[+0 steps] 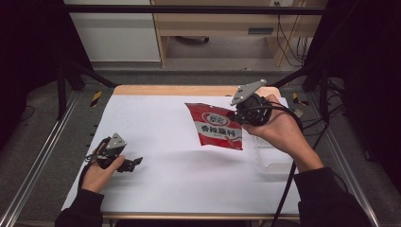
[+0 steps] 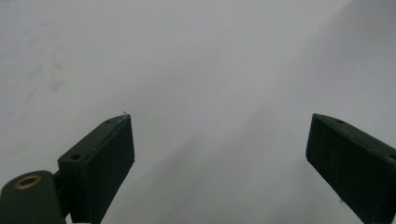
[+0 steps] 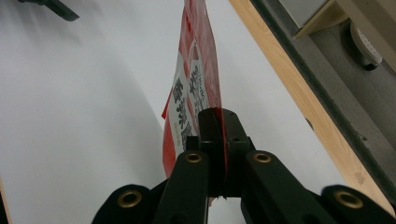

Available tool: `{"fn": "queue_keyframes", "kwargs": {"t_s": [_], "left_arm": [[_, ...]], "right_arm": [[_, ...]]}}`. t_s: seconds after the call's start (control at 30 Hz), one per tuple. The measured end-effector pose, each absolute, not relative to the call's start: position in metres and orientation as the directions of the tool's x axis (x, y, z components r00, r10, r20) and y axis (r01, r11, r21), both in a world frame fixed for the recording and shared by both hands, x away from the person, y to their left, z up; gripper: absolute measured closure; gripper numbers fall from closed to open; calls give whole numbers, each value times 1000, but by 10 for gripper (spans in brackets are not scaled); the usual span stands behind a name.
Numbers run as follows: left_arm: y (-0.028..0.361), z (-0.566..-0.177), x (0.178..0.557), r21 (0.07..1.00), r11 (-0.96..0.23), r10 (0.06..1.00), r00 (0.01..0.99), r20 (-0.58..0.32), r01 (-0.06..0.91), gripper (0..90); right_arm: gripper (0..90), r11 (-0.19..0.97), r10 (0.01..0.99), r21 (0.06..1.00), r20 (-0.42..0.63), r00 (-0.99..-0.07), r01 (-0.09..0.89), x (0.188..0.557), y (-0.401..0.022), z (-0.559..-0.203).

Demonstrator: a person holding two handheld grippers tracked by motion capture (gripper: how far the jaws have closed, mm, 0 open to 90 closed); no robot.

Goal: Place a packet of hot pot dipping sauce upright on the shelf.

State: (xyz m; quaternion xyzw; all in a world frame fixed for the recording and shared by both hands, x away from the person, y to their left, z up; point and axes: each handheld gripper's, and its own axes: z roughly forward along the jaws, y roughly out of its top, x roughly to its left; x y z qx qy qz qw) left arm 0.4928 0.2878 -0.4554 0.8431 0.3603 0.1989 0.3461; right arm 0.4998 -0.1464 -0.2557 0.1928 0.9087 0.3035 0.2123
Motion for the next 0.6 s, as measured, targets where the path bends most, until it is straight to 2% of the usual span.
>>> {"fn": "queue_keyframes", "kwargs": {"t_s": [0.6], "left_arm": [[287,-455,492,728,-502,746,660,90,468,80]], "right_arm": [[900,702,518,681,-290,-805,206,492,-171,-228]]}}
